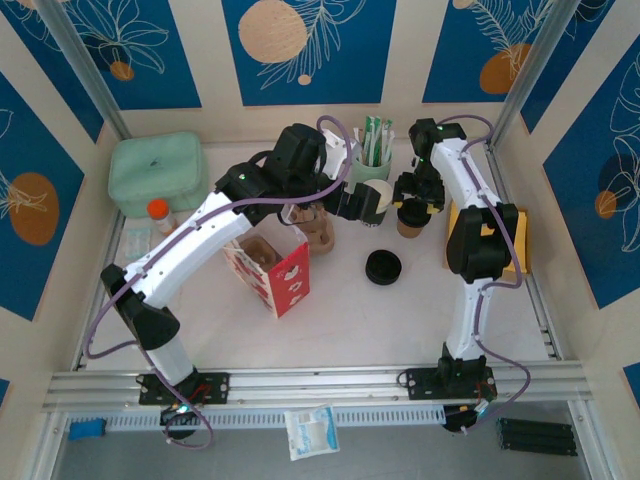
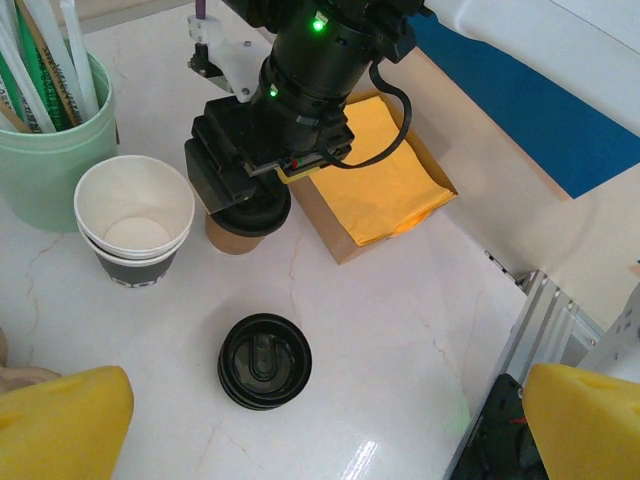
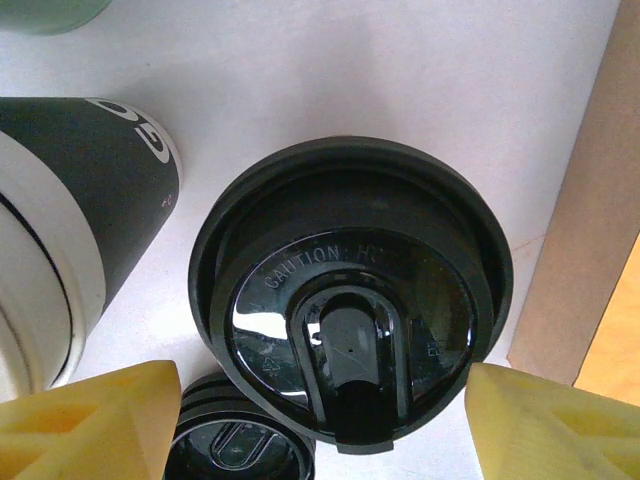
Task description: Pack the takeout coffee
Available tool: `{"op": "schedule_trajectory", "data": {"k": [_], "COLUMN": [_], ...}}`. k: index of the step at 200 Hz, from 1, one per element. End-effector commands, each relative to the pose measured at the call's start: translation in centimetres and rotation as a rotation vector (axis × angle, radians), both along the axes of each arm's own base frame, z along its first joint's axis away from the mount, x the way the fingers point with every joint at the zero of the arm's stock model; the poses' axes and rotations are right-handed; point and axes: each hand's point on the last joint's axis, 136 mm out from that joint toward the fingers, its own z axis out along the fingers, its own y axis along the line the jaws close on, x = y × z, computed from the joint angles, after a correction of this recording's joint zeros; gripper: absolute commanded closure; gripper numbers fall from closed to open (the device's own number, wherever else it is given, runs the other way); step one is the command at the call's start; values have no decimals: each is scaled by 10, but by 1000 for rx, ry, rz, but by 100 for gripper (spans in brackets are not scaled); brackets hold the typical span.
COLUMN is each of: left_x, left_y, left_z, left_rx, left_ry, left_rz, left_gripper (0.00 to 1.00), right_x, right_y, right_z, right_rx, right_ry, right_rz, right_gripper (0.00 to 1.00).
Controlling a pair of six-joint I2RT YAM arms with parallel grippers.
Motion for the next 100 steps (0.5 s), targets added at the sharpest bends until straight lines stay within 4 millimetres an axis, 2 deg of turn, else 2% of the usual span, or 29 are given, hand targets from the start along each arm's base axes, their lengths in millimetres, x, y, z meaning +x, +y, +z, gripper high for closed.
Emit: {"op": "schedule_trajectory", "data": {"k": [1,100], "left_x": [-9,-10], "left_y": [-7,-8], "left_z": [3,4], "left_rx": [2,-8], "left_ry": [-8,-4], "left_rz": [-50,-56], "left_gripper": [1,1], "right_x": [-4,-2], "right_y": [-5,-5], "right_z": [0,-13], "right_rx": [-6,-12], "right_ry": [32,68], "right_rz": [13,36], "right_gripper": [25,24]}}
